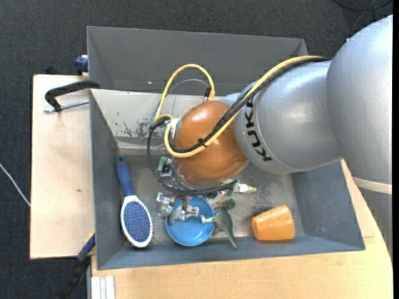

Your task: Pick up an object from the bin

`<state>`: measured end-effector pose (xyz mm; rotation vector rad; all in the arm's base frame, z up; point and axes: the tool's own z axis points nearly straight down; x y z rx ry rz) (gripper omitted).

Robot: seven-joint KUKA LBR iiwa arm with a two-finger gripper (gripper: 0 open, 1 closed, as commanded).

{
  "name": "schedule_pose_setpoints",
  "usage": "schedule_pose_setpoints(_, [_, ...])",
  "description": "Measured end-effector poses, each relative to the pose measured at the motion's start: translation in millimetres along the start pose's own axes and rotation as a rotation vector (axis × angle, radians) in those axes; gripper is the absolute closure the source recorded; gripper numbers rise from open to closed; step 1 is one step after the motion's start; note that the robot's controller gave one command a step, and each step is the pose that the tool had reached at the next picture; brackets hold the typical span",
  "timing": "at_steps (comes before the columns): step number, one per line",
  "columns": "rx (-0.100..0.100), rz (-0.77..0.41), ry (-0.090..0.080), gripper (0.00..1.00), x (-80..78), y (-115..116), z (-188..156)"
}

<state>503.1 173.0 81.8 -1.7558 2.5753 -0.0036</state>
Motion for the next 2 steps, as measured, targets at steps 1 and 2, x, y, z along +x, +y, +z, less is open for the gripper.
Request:
schedule_pose_setpoints(1, [-0.008, 0.002, 0.009, 1.0, -4.0, -2.5, -56.1])
schedule_pose_setpoints(2, [-0.01, 0.004, 0.011, 1.0, -7.1, -3.6, -93.1])
